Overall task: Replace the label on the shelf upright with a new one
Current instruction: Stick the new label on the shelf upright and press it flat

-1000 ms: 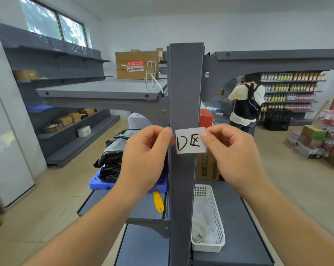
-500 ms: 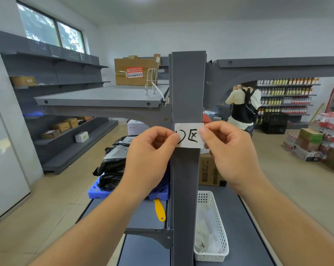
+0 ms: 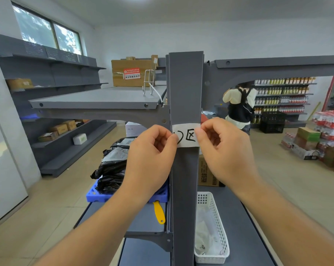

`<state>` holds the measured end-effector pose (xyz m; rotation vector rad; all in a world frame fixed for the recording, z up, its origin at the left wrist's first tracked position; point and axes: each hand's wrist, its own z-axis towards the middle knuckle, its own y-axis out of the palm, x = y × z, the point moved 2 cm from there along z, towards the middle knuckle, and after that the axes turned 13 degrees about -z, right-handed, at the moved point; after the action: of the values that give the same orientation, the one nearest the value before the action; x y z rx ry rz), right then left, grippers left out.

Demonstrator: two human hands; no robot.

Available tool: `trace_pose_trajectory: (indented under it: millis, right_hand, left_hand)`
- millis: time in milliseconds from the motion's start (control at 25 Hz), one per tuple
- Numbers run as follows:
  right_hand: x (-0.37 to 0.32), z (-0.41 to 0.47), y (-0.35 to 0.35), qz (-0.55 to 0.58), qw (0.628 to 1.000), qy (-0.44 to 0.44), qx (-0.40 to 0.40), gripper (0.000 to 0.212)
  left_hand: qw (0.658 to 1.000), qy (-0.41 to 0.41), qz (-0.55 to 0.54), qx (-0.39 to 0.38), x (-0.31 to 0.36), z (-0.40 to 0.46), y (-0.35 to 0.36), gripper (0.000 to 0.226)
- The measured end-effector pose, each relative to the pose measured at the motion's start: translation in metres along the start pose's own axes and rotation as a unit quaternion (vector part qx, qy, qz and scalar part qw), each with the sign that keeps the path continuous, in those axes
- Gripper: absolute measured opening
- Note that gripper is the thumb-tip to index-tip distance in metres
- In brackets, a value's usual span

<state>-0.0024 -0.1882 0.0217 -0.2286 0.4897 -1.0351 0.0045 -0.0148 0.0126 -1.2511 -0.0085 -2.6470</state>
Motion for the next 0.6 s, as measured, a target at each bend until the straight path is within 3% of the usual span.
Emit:
trace_pose_trajectory:
  millis: [600]
  right_hand:
    - [0.0002, 0.0018, 0.0058, -0.031, 0.999, -0.024, 0.004, 0.02]
  left_hand:
    - [1.0, -0.023, 0.001, 0.018, 0.0019, 0.0033, 0.002, 0.016]
